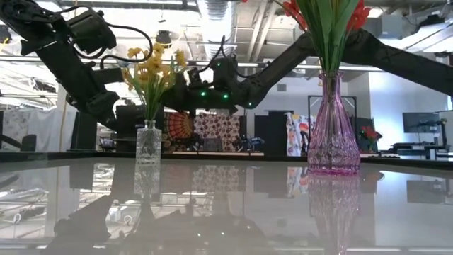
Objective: Sort flowers into vase by color
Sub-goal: Put the white flower into the clear transparent vase, then return to Home Position
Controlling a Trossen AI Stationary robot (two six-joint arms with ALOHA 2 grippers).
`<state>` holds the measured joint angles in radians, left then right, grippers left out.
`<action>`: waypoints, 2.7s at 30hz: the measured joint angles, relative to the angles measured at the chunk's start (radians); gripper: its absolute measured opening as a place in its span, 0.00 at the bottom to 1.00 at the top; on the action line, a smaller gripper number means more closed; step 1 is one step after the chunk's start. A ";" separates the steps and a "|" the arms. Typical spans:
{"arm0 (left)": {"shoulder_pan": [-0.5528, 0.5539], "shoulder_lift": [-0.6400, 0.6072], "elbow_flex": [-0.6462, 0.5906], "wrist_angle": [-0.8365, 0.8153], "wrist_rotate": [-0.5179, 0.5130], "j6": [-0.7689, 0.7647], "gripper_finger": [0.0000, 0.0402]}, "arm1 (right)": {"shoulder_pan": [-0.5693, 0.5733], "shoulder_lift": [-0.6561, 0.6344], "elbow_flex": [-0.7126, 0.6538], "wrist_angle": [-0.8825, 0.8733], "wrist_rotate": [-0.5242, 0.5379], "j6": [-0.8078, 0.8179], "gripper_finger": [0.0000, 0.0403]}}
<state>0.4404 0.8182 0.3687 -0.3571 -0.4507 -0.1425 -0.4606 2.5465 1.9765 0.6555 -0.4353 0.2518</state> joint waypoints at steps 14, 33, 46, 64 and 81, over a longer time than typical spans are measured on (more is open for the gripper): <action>-0.001 0.000 0.000 -0.003 0.029 0.000 0.41 | -0.063 -0.002 0.129 -0.178 -0.326 0.222 0.60; -0.002 -0.001 0.000 -0.026 0.092 0.000 0.41 | -0.128 -0.295 0.220 -1.406 -0.041 -0.434 0.53; -0.180 -0.064 0.000 0.104 0.308 -0.037 0.41 | -0.131 -0.768 -0.146 -1.650 0.037 -0.560 0.38; -0.440 -0.494 -0.336 0.607 0.132 0.088 0.41 | -0.151 -1.583 -1.540 -0.359 0.017 -0.233 0.13; -0.439 -0.533 -0.352 0.556 0.213 0.074 0.41 | 0.154 -1.820 -1.825 -0.252 0.389 -0.041 0.05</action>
<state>0.0010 0.2848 0.0166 0.1993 -0.2380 -0.0687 -0.3067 0.7266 0.1520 0.4035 -0.0465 0.2112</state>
